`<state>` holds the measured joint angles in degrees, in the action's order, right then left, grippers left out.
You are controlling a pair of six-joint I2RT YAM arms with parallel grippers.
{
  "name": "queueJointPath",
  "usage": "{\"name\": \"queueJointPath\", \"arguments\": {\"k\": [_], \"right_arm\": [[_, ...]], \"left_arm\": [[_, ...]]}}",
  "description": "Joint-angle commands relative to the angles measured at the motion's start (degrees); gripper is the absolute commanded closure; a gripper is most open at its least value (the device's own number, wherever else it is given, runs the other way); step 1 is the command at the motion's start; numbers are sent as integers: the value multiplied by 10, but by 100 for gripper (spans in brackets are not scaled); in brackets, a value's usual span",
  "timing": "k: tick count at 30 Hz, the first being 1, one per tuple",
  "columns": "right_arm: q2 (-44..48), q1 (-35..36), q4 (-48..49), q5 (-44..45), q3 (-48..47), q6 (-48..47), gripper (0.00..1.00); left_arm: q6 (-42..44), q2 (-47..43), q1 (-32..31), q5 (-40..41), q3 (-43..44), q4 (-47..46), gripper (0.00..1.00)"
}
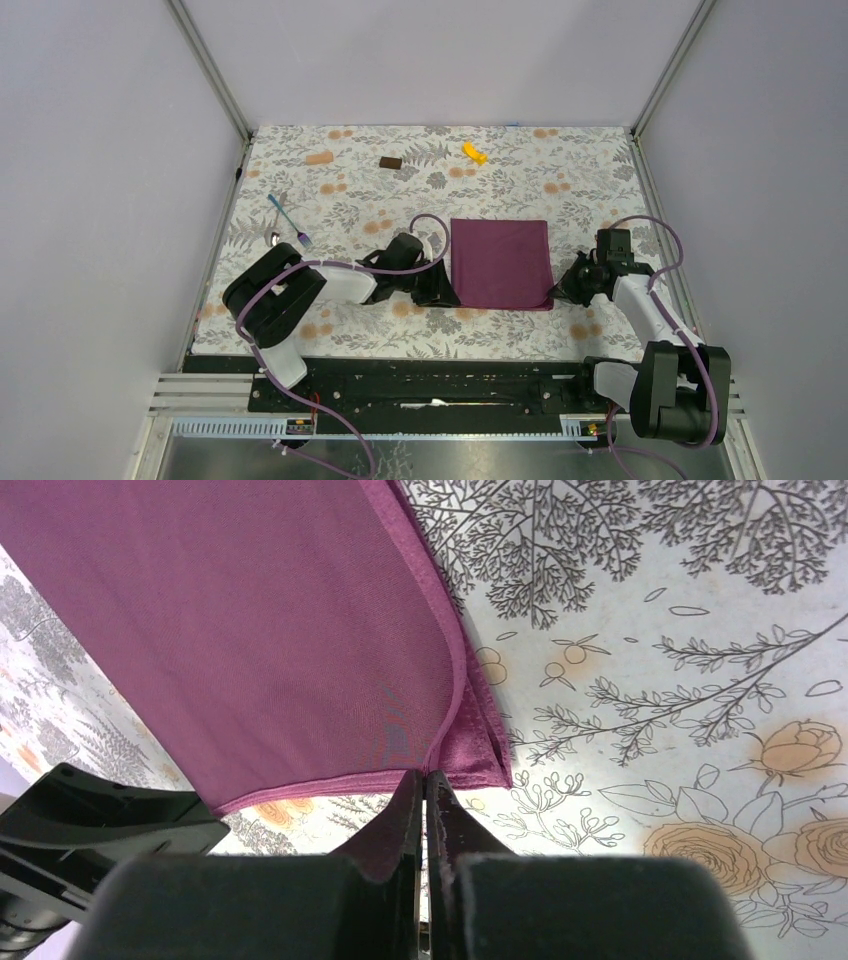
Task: Fold the napkin into a case and place the utensils inside
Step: Pick up the top corner of the square-folded napkin from the folded napkin, then fold the top corner of the square-folded napkin into a folded napkin.
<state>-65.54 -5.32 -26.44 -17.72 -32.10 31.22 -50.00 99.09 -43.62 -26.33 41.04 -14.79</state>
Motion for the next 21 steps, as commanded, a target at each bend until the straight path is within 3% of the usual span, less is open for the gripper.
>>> {"name": "queueJointPath", "arguments": {"k": [1, 2, 3, 6, 11, 17, 21], "right_arm": [[-12, 2, 21, -38, -23, -32, 100], [-20, 5, 28, -52, -26, -34, 100], [-30, 9, 36, -63, -30, -34, 100], [-61, 46, 51, -60, -52, -34, 100], [-111, 121, 80, -49, -91, -19, 100], [-171, 160, 99, -50, -148, -12, 100], [-198, 182, 108, -50, -177, -7, 100]], "left_arm": [[2, -9, -1, 49, -19, 9, 60], [-1, -10, -1, 49, -22, 5, 55], [-2, -10, -1, 49, -24, 1, 43], [-14, -13, 1, 51, -33, -14, 39], [-26, -22, 3, 65, -47, -26, 43], [-26, -7, 5, 69, -44, -22, 60], [-26, -1, 5, 72, -46, -26, 65]]}}
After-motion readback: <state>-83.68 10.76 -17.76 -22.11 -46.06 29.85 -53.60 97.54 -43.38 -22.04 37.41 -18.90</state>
